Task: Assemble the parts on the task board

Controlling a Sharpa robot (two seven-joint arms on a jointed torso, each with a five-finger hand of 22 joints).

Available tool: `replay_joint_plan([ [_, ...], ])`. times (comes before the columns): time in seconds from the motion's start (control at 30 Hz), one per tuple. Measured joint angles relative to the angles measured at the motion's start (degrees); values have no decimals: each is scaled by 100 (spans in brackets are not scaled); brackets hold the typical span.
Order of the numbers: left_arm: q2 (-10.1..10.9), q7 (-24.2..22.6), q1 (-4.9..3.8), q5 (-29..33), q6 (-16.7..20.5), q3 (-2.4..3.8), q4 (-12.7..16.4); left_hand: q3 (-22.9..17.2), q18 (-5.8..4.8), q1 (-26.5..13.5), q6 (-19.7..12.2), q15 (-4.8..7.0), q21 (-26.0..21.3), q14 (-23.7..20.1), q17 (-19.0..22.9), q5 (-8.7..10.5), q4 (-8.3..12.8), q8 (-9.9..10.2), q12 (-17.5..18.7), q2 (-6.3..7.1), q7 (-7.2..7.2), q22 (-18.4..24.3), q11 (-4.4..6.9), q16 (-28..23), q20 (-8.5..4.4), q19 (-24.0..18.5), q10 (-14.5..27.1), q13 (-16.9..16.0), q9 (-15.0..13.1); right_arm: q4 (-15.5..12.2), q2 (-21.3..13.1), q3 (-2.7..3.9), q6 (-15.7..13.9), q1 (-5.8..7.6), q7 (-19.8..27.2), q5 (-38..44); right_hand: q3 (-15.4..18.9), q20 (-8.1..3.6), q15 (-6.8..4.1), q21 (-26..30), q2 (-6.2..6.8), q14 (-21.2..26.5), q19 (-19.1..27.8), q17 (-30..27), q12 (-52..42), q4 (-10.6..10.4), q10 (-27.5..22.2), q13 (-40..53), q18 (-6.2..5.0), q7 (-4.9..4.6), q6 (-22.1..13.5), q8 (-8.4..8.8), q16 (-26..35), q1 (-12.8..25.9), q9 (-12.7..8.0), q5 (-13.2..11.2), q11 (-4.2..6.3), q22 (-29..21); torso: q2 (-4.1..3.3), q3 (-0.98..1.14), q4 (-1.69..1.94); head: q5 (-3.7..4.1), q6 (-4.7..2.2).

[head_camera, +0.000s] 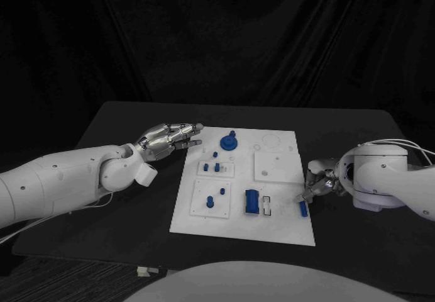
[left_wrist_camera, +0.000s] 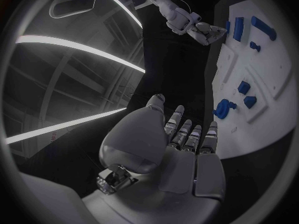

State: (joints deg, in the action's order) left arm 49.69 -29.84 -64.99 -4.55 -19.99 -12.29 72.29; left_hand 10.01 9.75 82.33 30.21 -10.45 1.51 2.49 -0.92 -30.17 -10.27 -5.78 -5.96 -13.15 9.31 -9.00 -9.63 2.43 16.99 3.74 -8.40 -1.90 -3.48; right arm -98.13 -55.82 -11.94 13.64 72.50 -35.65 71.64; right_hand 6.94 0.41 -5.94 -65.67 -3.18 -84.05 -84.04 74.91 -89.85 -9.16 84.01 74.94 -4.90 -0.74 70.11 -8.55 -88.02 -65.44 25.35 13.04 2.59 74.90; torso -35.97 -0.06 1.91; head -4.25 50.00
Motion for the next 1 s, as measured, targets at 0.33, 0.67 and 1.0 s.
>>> replay_joint_plan([
  [0.33, -6, 29, 7, 0, -8, 0, -11, -16, 0, 0, 0, 0, 0, 0, 0, 0, -16, 0, 0, 0, 0, 0, 0, 0, 0, 0, 0, 1, 0, 6, 45, 1, -3, -76, -6, -1, -117, 0, 0, 118, 67, 0, 0, 0, 0, 228, 0, -1, 0, -52, -52, 154, 61, -148, -113, 192, 0, 3, 0, -2, 1, -4, 0],
  [0.67, -4, 47, 28, 0, -22, 0, -15, -16, 0, 0, 0, 0, 0, 0, 0, 0, -16, 0, 1, 0, 0, 1, 0, 0, 0, 0, 0, 1, 1, 6, 80, 13, -64, -121, -7, -70, -502, 0, 10, 312, 185, -4, 42, 0, 0, 739, 9, -1, -1, -110, -223, 321, 148, -586, -202, 861, -13, 4, 3, -2, 2, -20, 0],
  [1.0, -3, 60, 50, 0, -35, 0, -28, -16, 0, 0, 0, 0, 0, 0, 1, 0, -16, 0, 2, 0, 0, 6, 0, 0, 0, 0, 0, 2, 1, -101, 68, 21, -360, -130, 4, -360, -563, 52, 73, 383, 249, 10, 94, 0, 0, 831, -8, -2, -1, -237, -487, 411, 148, -856, -361, 1685, -139, 3, 2, -2, 2, -24, 0],
])
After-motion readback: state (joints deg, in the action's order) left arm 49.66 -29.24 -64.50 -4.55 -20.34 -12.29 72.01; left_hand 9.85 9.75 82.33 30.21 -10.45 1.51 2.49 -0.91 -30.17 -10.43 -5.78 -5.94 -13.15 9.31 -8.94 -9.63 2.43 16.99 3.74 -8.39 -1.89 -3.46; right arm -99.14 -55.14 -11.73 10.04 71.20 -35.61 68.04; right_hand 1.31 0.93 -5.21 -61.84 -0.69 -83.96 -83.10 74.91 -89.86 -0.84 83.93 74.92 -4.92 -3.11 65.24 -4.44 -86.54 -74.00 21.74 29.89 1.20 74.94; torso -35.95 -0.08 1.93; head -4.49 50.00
